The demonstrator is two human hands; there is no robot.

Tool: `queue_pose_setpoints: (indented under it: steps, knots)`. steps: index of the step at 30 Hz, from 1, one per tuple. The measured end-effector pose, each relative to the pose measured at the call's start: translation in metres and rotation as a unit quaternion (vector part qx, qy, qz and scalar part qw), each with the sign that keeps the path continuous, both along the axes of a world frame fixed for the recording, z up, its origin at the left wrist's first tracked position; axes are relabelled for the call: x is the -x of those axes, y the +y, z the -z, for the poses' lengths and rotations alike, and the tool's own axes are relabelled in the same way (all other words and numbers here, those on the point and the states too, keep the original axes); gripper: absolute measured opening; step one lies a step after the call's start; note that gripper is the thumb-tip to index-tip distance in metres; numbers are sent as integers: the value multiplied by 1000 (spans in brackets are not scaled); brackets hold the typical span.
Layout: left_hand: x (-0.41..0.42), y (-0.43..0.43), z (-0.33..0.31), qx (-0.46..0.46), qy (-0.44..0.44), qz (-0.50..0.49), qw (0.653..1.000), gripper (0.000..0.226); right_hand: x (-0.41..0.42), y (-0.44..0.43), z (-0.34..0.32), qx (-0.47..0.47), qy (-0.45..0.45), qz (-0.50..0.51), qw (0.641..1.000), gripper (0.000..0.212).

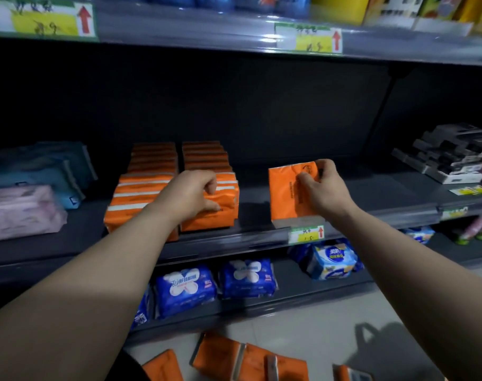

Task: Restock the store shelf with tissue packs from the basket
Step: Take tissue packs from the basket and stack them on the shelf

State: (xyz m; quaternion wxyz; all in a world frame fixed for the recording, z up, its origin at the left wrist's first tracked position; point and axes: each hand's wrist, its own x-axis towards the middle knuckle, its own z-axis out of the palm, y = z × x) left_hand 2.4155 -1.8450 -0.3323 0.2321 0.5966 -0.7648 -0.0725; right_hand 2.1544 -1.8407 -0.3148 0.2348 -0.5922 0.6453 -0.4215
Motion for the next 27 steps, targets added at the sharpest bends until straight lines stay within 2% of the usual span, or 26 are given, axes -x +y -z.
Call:
queue_pose_setpoints:
  steps: [4, 9, 15, 19, 22, 25, 27]
  knots:
    - [-4, -3, 5, -20, -14, 29, 999, 31, -7, -3, 4, -8, -7, -2, 1000, 38]
    - [-13, 5, -4, -40, -128, -3, 991, 49, -12, -4, 4, -14, 1, -14, 1000, 38]
    - [-9, -6, 10, 0, -53, 2, 999, 42, -13, -4, 4, -32, -14, -32, 999, 44]
    - [-7, -16, 18, 25, -59, -18, 998, 33, -14, -6, 3, -85, -28, -42, 995, 39]
    - [-2, -18, 15, 34, -87, -41, 995, 30, -11, -6, 2, -131, -30, -54, 989, 44]
    - [-1, -16, 11, 38, -104, -72, 991, 32, -10, -4, 0, -167, -83, -65, 980, 44]
    - [-5, -16, 11, 17, -82, -76, 994, 35, -12, 0, -3, -193, -134, -85, 968, 38]
